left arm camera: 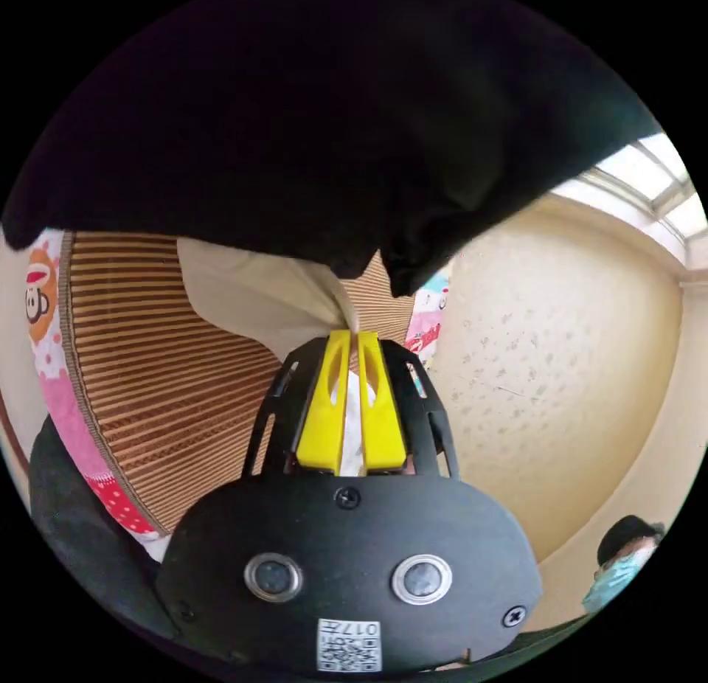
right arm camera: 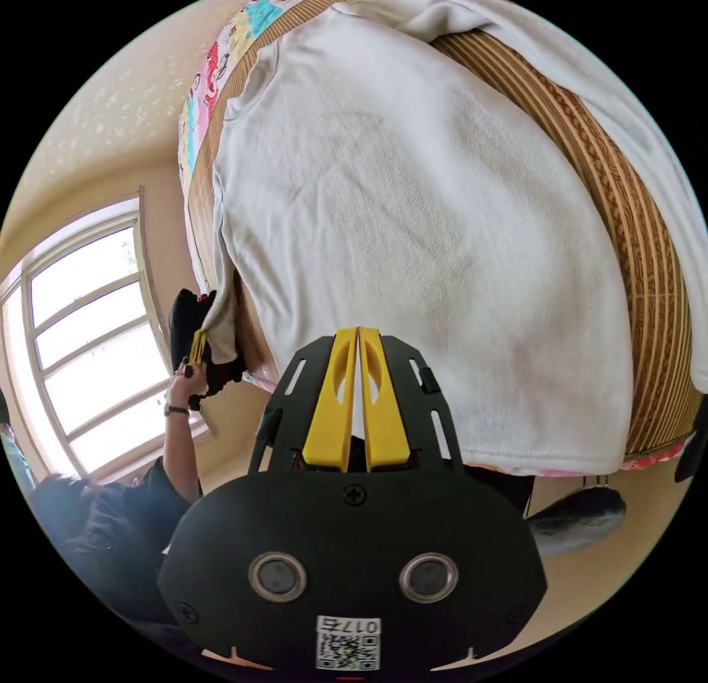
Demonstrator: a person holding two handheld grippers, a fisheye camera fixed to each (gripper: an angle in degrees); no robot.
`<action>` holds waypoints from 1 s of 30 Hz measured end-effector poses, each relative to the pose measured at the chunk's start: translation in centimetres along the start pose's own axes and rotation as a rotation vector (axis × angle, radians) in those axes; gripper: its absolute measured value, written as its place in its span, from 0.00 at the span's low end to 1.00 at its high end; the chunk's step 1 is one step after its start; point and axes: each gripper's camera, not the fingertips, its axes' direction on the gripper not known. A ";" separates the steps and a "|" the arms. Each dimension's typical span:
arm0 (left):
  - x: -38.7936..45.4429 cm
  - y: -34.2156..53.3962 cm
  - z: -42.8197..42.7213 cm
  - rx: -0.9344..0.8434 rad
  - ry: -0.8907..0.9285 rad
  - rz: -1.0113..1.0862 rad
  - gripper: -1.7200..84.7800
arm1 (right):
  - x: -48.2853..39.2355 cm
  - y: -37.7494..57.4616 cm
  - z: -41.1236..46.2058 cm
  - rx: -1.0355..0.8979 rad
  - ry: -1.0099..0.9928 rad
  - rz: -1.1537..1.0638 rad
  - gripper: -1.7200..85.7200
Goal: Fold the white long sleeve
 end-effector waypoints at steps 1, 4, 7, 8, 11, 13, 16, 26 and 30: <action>3.4 1.3 -0.7 -0.003 0.024 0.120 0.02 | 0.4 0.3 -1.3 0.023 -0.031 0.019 0.03; 14.1 7.2 -0.6 0.033 -0.078 0.517 0.02 | 2.0 1.1 -5.2 0.120 -0.146 0.074 0.04; 22.1 16.2 4.6 -0.087 0.031 0.925 0.04 | 4.9 2.6 -10.2 0.305 -0.321 0.176 0.05; 23.7 20.4 7.6 -0.149 0.031 1.055 0.05 | 6.7 3.5 -12.2 0.389 -0.409 0.241 0.07; 22.5 30.7 16.2 -0.429 0.035 1.196 0.10 | 11.4 7.0 -16.5 0.618 -0.510 0.490 0.11; 19.4 36.1 21.1 -0.665 0.009 1.264 0.11 | 13.9 9.5 -18.6 0.706 -0.466 0.665 0.13; 12.9 41.3 24.8 -0.873 -0.147 1.266 0.11 | 17.4 11.5 -20.1 0.682 -0.403 0.877 0.16; -1.9 40.1 19.3 -0.899 -0.529 1.010 0.11 | 9.1 5.3 -29.9 0.524 -0.330 0.212 0.04; -3.1 39.3 16.6 -0.830 -0.618 0.984 0.10 | 5.6 4.9 -40.3 0.666 -0.005 -0.042 0.04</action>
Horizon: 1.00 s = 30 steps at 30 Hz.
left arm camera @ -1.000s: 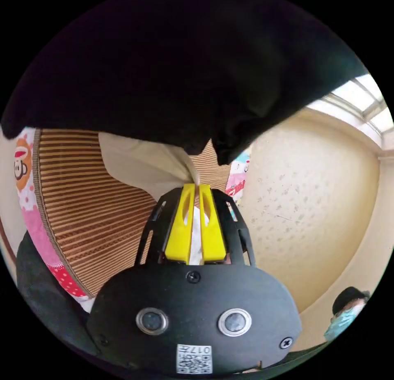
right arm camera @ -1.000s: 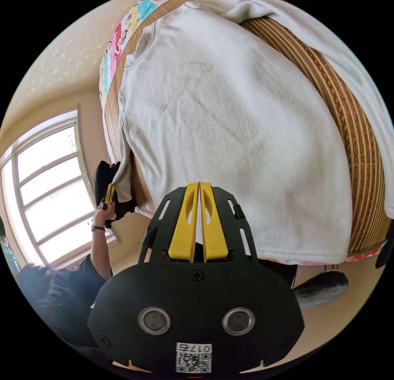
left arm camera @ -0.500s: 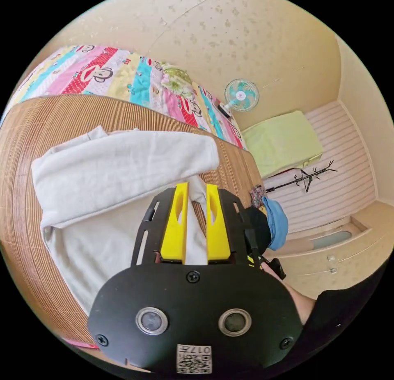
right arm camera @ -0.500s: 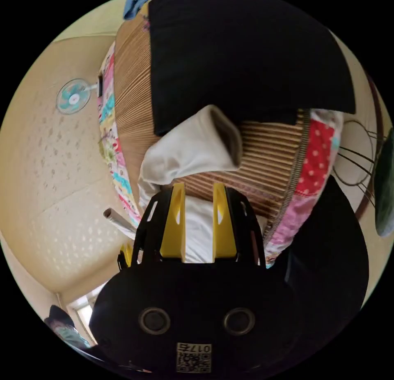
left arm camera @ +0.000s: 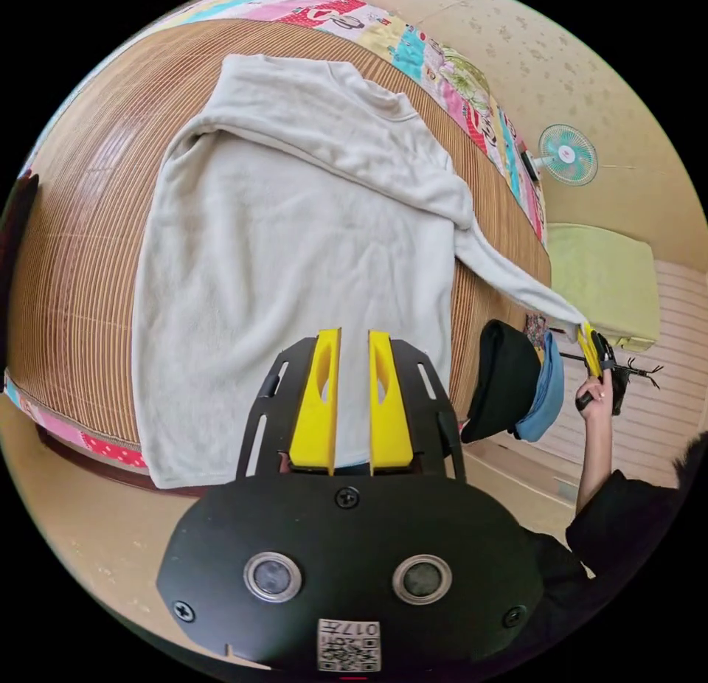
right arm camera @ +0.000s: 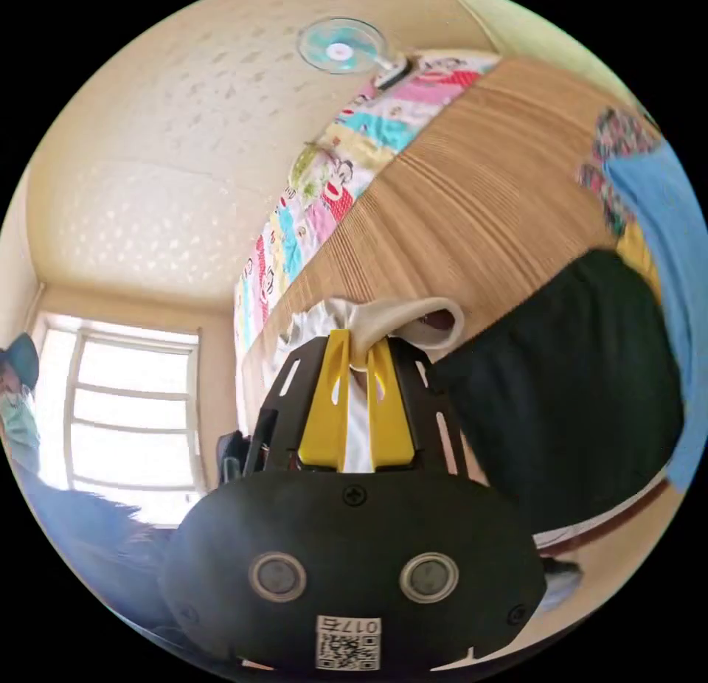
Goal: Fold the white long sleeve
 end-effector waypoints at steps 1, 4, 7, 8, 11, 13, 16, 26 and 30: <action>-0.1 0.7 -0.2 0.006 -0.025 -0.010 0.10 | 0.6 -1.7 -1.6 0.033 0.090 -0.048 0.05; -0.1 1.9 0.0 -0.003 -0.041 -0.047 0.10 | 5.8 -3.7 -2.9 0.053 0.243 0.031 0.06; 0.2 2.9 1.0 -0.026 -0.040 -0.066 0.10 | 11.9 -2.4 -1.3 0.017 0.246 0.196 0.08; 0.3 3.2 1.5 -0.039 -0.041 -0.071 0.10 | 13.1 -1.5 0.1 -0.018 0.171 0.220 0.10; 0.5 4.0 2.5 -0.061 -0.023 -0.081 0.10 | 14.1 0.9 5.8 -0.116 0.002 0.286 0.14; 0.6 4.4 2.7 -0.056 -0.016 -0.084 0.10 | 14.3 1.8 9.2 -0.137 -0.053 0.328 0.15; 0.0 5.1 2.4 -0.042 -0.002 -0.114 0.11 | 15.6 1.7 14.2 -0.150 -0.037 0.450 0.17; -7.3 8.5 -3.9 0.094 0.013 -0.248 0.12 | 14.4 -0.8 17.2 -0.035 0.177 0.362 0.06; -11.1 10.0 -7.3 0.137 -0.023 -0.306 0.12 | -3.3 2.3 16.0 0.099 0.155 -0.146 0.06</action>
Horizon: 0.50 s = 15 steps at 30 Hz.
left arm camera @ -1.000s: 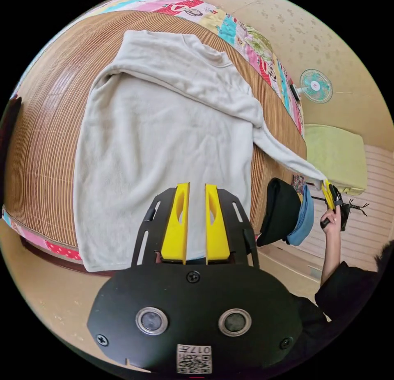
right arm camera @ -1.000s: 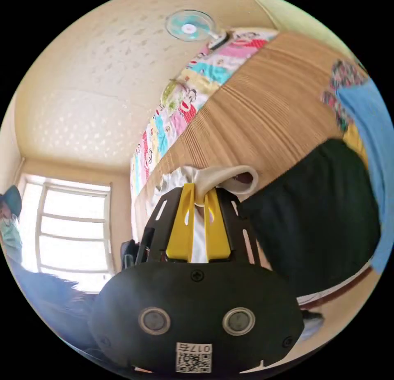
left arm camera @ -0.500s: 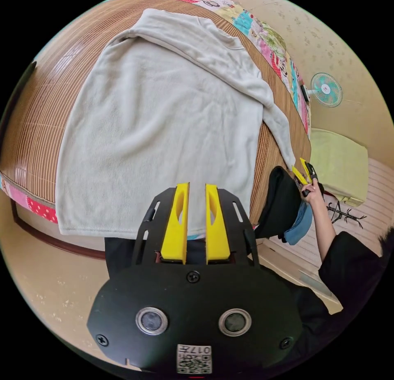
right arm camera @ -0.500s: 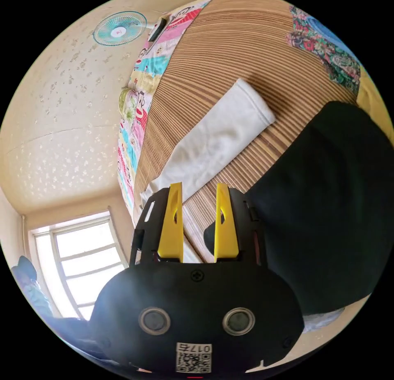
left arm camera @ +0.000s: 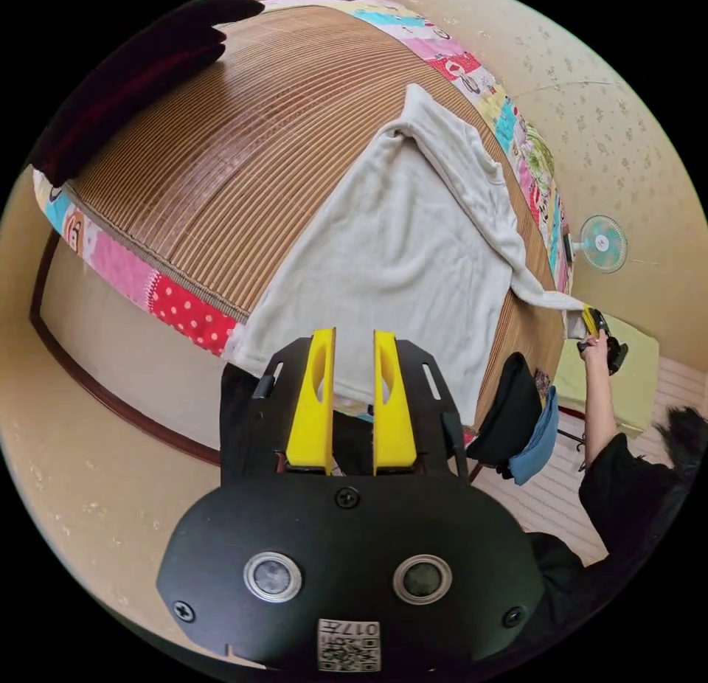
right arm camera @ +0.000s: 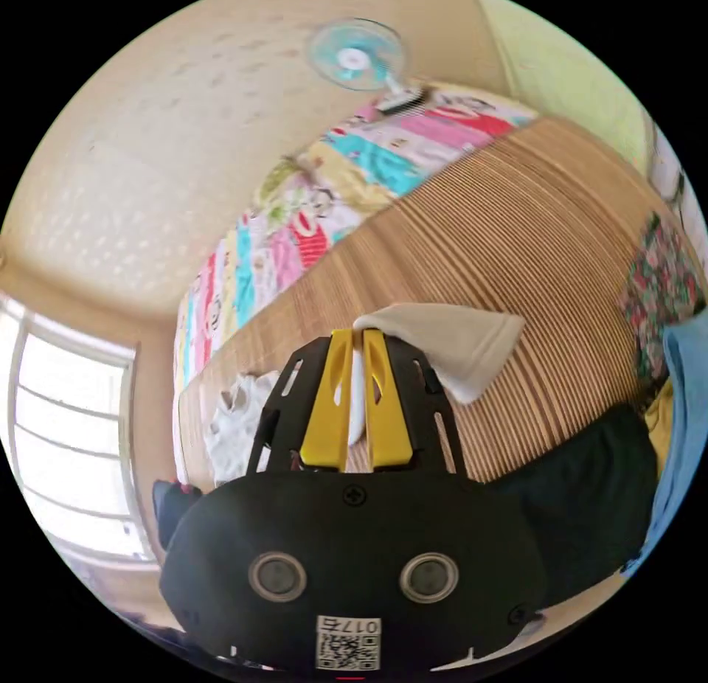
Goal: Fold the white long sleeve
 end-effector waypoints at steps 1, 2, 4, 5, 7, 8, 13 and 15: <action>-1.2 -0.2 -1.0 0.009 -0.013 -0.017 0.12 | -6.8 2.1 -0.9 0.056 -0.051 -0.157 0.06; -2.4 -0.4 -2.0 0.015 -0.022 -0.032 0.12 | -13.0 4.9 -0.9 0.091 -0.106 -0.278 0.06; -4.0 -1.0 -3.1 0.015 -0.027 -0.047 0.12 | -20.8 9.6 0.8 0.100 -0.199 -0.380 0.06; -4.8 -1.5 -3.7 0.012 -0.026 -0.050 0.12 | -25.2 13.1 3.4 0.068 -0.266 -0.431 0.06; -5.8 -2.4 -4.4 0.009 -0.022 -0.037 0.12 | -30.2 18.5 9.3 -0.050 -0.347 -0.482 0.06; -6.2 -3.1 -4.7 0.002 -0.022 -0.015 0.12 | -32.0 22.2 13.7 -0.164 -0.382 -0.494 0.06; -7.8 -5.9 -6.6 -0.020 -0.011 0.090 0.14 | -27.6 32.4 19.2 -0.411 -0.433 -0.415 0.08; -8.3 -6.9 -7.0 -0.055 0.006 0.154 0.15 | -23.0 34.6 17.1 -0.409 -0.314 -0.397 0.09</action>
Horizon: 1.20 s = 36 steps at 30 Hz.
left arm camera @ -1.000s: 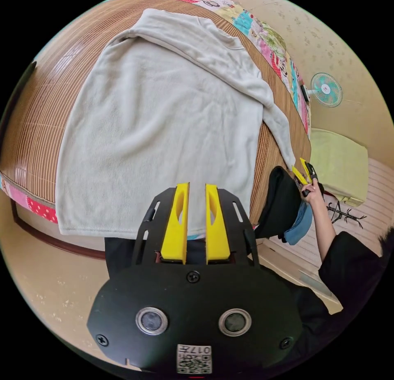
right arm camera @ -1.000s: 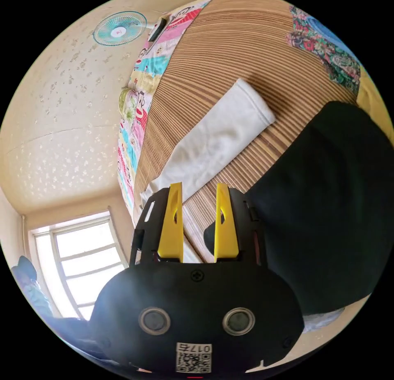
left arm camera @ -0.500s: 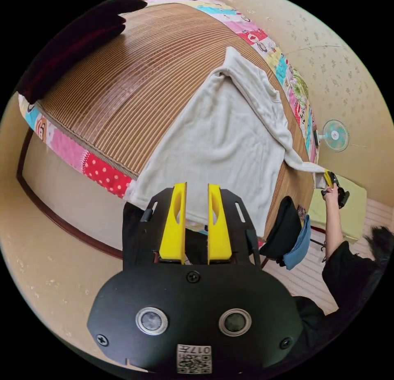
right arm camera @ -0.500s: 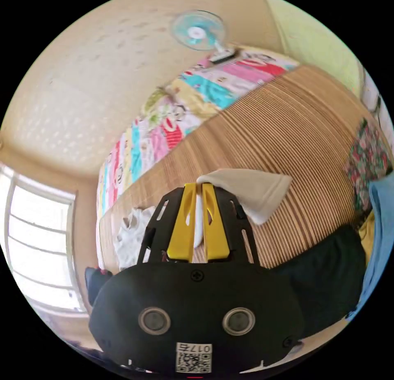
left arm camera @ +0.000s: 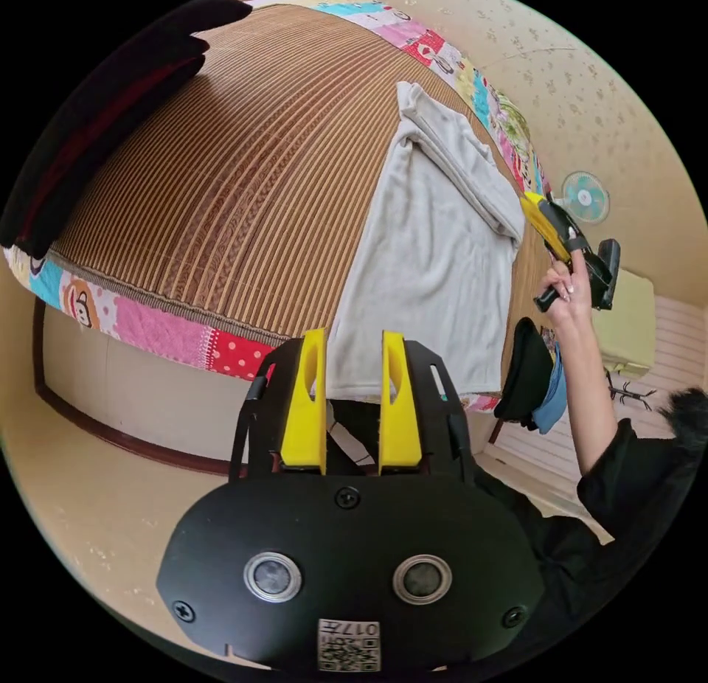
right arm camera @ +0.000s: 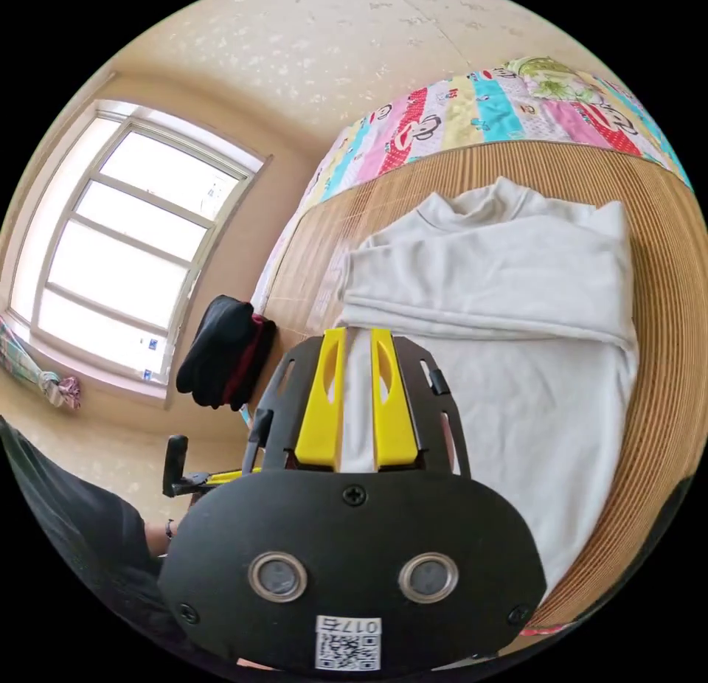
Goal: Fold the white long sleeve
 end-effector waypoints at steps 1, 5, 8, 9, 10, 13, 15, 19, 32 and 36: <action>-0.5 -0.6 0.0 -0.034 -0.003 0.045 0.16 | 2.2 3.2 -2.0 -0.006 0.089 0.040 0.10; -2.2 -2.1 0.9 -0.182 -0.043 0.145 0.19 | 9.9 13.4 -8.4 -0.111 0.368 0.232 0.15; -3.4 -3.1 2.1 -0.300 -0.018 0.154 0.18 | 14.0 18.9 -9.4 -0.256 0.403 0.329 0.17; -3.7 -3.3 2.2 -0.305 -0.012 0.141 0.18 | 14.7 19.8 -9.2 -0.286 0.402 0.345 0.17; -4.6 -3.9 2.0 -0.301 0.004 0.092 0.17 | 16.3 21.7 -8.3 -0.351 0.369 0.394 0.16; -6.6 -5.3 1.4 -0.343 0.062 0.026 0.12 | 16.9 24.4 -8.4 -0.372 0.369 0.387 0.09; -7.1 -5.8 1.4 -0.432 0.152 0.061 0.08 | 16.8 25.4 -9.0 -0.389 0.256 0.419 0.07; -7.9 -4.7 -1.7 -0.505 0.389 0.107 0.07 | 15.0 28.7 -14.9 -0.257 0.104 0.534 0.06; -1.5 -23.4 -15.7 0.065 0.915 0.146 0.07 | 14.4 4.5 -23.3 0.287 0.001 0.269 0.05; 0.8 -32.9 -12.5 0.173 0.776 0.077 0.09 | 19.1 -4.8 -18.6 0.217 0.074 0.368 0.06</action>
